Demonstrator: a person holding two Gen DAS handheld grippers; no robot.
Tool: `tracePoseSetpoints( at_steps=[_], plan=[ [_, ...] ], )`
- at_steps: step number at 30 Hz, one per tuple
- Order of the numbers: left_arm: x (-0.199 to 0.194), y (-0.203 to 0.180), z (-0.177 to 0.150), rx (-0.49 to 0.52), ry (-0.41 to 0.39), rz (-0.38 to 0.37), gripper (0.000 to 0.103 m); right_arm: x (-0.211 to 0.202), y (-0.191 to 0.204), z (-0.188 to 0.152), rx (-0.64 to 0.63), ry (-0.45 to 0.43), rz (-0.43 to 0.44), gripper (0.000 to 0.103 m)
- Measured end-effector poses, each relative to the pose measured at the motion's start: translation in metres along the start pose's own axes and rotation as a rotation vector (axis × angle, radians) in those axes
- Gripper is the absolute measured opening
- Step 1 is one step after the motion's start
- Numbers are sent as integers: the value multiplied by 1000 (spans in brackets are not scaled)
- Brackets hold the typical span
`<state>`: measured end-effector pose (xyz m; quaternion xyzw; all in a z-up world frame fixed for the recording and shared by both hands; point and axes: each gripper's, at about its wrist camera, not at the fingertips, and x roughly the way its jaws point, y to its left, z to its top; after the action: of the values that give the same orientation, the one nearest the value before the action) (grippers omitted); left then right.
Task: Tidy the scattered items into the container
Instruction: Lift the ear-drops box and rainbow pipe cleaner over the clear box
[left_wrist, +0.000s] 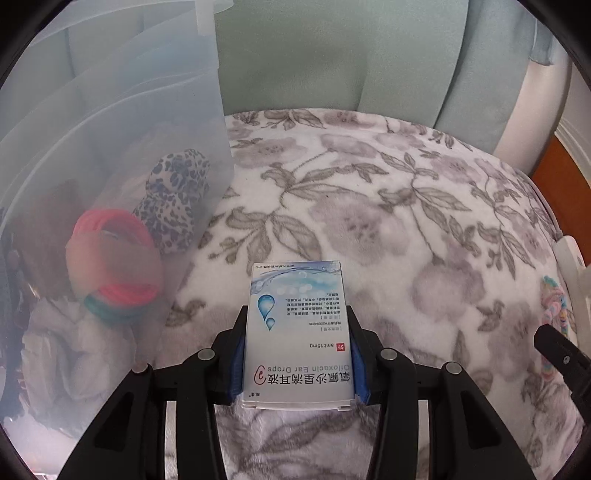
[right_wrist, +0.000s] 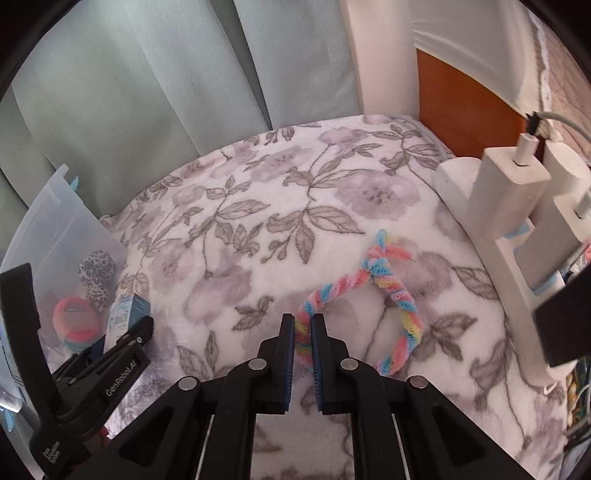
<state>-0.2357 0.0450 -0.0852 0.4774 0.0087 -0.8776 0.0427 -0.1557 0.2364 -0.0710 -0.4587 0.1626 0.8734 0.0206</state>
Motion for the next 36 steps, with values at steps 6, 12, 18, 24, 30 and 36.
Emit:
tracePoseSetpoints(
  at_steps=[6,12,18,24,30,36],
  plan=[
    [-21,1,-19,-18,59,-84,47,-31,-7,-16,56,-15,39,10],
    [-44,0,-39,-1,76,-107,47,-50,-9,-36,105,-1,77,10],
    [-66,0,-43,19,44,-114,47,-35,-5,-60,90,98,45,10],
    [-81,10,-40,17,20,-120,47,-22,-1,-67,80,143,29,13],
    [-95,16,-37,3,-7,-117,47,-22,4,-68,66,135,3,13],
    [-121,18,-35,11,-50,-130,47,-31,2,-68,101,119,24,9]
  ],
)
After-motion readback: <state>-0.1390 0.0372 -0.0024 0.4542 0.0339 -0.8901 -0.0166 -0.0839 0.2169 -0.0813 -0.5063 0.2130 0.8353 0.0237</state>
